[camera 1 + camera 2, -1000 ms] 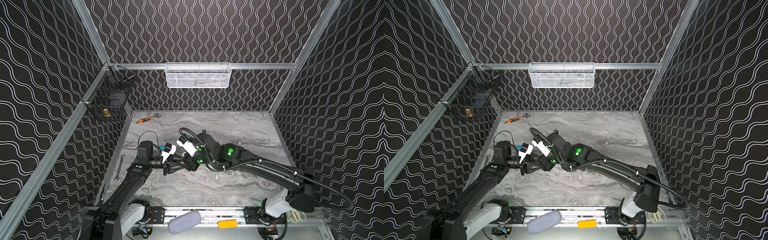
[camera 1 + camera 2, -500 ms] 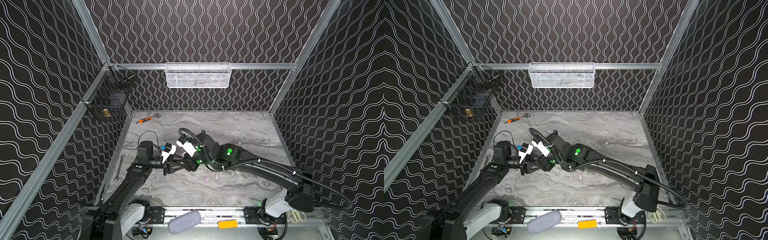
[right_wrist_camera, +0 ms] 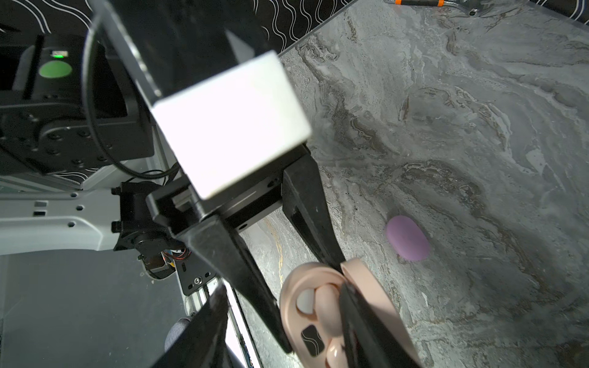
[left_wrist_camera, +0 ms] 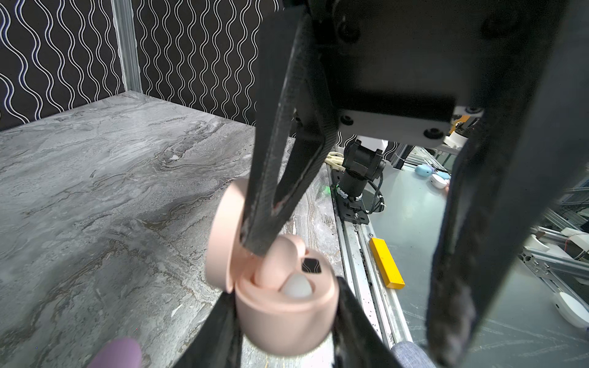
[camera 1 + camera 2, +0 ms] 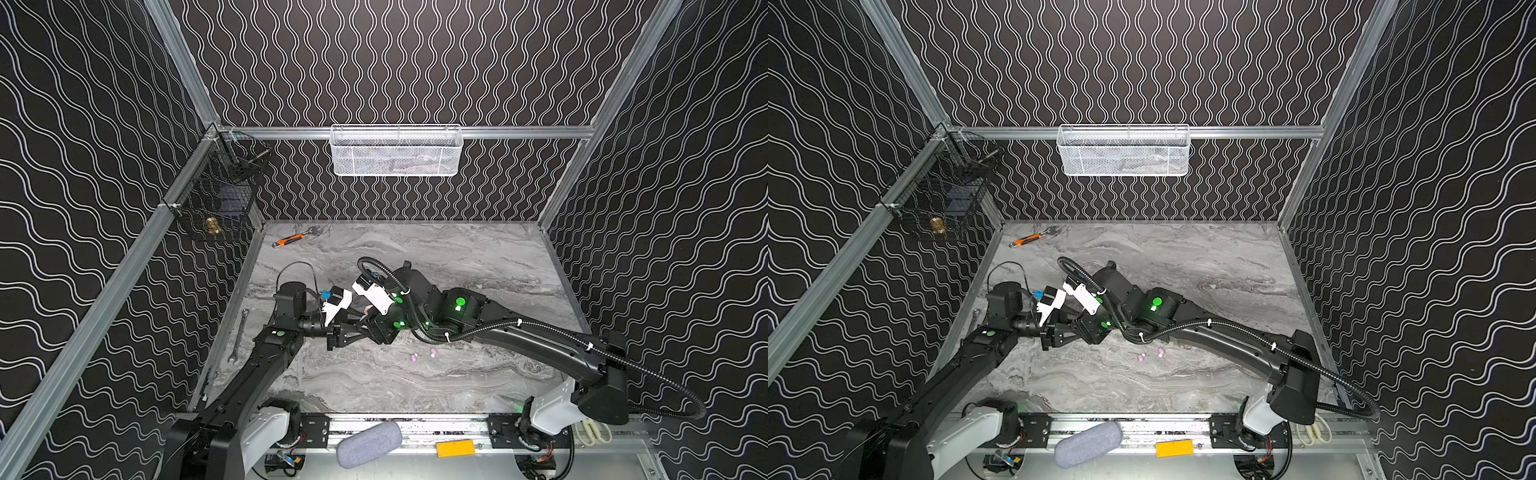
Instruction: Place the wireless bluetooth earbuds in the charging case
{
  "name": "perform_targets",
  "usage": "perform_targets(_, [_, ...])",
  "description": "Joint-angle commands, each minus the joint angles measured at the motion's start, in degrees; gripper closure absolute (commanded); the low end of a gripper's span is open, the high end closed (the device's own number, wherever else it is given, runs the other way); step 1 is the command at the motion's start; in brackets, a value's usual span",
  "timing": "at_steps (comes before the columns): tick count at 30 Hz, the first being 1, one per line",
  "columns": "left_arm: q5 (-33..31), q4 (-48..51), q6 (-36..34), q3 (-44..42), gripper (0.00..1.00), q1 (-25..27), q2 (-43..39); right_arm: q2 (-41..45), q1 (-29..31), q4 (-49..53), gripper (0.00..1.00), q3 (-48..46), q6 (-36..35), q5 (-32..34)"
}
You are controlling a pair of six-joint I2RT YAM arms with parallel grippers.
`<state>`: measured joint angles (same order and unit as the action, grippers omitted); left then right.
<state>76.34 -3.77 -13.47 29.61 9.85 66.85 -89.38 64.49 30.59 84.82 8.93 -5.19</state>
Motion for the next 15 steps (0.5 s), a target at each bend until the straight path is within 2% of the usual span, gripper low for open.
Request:
perform_targets(1, [0.7,-1.4,0.0,0.5,0.98,0.1,0.0,0.3,0.1,-0.8,0.42,0.0,-0.2,0.0])
perform_targets(15, [0.4,-1.4,-0.1,0.4,0.98,0.0,0.0,0.7,0.3,-0.8,0.43,0.2,-0.1,-1.9])
